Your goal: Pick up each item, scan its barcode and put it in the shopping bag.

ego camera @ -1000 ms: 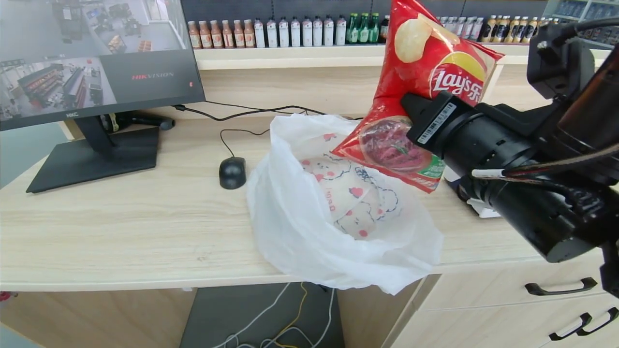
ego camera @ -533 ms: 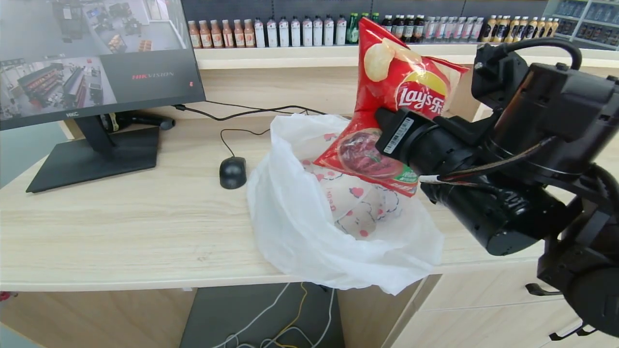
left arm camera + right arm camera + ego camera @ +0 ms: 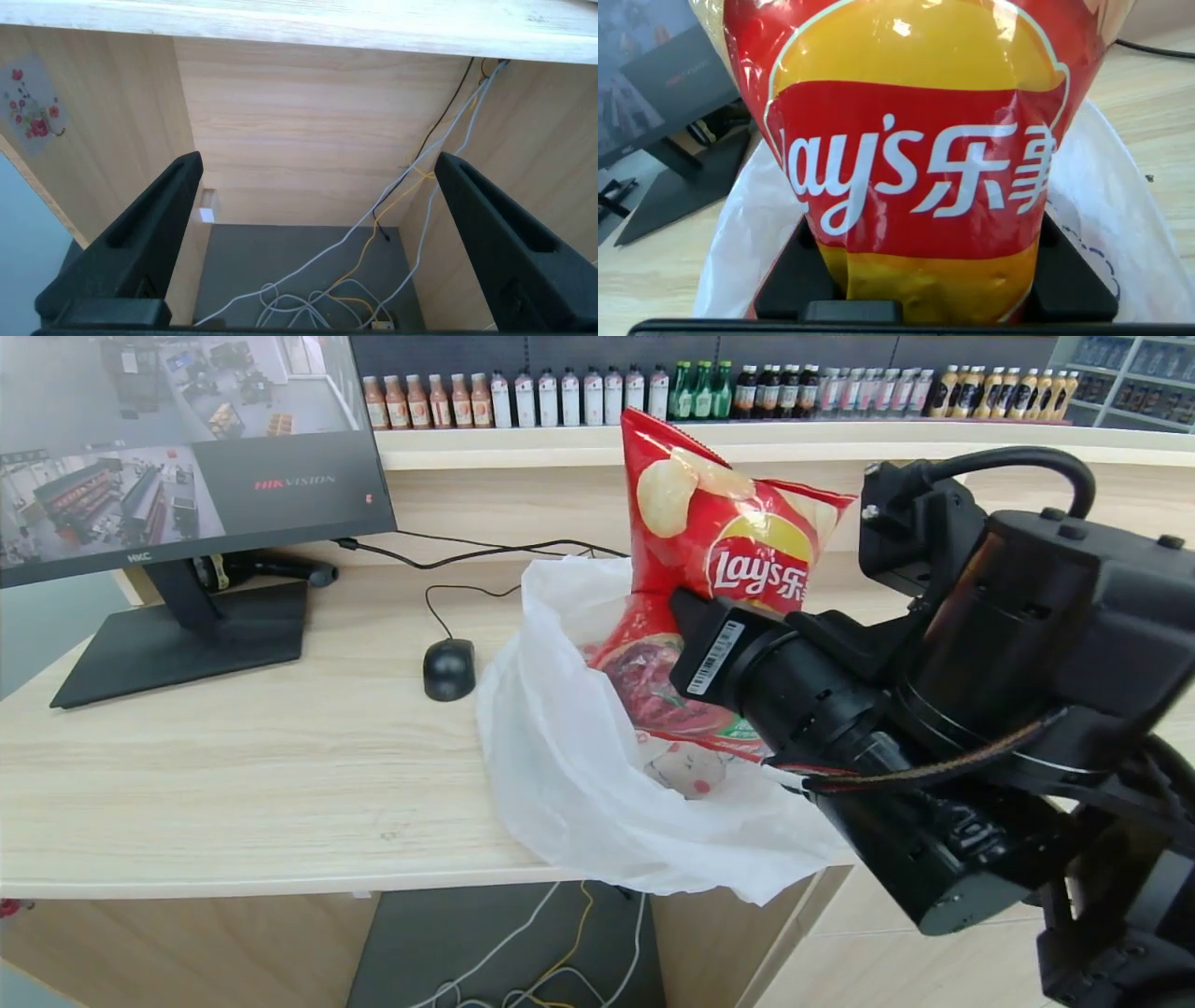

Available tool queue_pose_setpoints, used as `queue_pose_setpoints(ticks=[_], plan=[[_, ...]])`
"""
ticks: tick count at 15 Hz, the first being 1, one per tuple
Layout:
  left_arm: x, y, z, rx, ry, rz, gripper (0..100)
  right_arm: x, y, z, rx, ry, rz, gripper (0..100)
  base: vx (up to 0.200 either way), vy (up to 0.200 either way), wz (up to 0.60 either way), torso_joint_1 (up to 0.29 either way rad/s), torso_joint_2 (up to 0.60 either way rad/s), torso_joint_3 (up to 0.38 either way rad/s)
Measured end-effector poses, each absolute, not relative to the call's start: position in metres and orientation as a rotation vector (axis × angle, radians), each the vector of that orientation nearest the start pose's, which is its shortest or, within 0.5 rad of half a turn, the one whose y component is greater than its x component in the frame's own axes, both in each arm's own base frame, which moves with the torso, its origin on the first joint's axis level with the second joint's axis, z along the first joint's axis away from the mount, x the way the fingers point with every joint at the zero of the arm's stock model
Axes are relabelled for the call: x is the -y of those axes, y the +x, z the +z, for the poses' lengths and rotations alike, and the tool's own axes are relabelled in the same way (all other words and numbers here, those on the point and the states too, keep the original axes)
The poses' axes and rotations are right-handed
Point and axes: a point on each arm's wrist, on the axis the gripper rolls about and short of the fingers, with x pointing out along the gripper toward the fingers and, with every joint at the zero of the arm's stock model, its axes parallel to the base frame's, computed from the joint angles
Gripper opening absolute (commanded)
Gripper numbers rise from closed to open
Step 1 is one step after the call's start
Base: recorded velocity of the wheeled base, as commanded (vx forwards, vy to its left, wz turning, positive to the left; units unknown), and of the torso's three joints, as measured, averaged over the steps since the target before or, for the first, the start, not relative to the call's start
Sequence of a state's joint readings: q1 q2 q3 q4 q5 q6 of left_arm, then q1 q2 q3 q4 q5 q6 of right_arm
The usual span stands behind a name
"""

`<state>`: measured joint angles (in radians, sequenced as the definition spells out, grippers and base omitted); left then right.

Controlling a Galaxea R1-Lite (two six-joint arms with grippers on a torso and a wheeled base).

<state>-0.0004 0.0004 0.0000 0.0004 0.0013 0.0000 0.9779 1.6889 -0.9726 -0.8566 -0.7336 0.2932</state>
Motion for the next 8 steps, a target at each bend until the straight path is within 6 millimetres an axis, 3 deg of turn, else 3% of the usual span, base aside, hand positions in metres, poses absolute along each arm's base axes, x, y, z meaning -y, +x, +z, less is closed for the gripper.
queue_pose_setpoints(ticks=[4, 8], plan=[[0.0, -0.023, 0.075, 0.0, 0.0, 0.001, 100, -0.249, 0.171, 0.238, 0.014, 0.357, 0.266, 0, 0.0, 0.0, 0.0, 0.0, 0.0, 0.0], [0.0, -0.023, 0.075, -0.001, 0.0, 0.0, 100, -0.25, 0.174, 0.227, -0.01, 0.337, 0.264, 0, 0.0, 0.0, 0.0, 0.0, 0.0, 0.0]])
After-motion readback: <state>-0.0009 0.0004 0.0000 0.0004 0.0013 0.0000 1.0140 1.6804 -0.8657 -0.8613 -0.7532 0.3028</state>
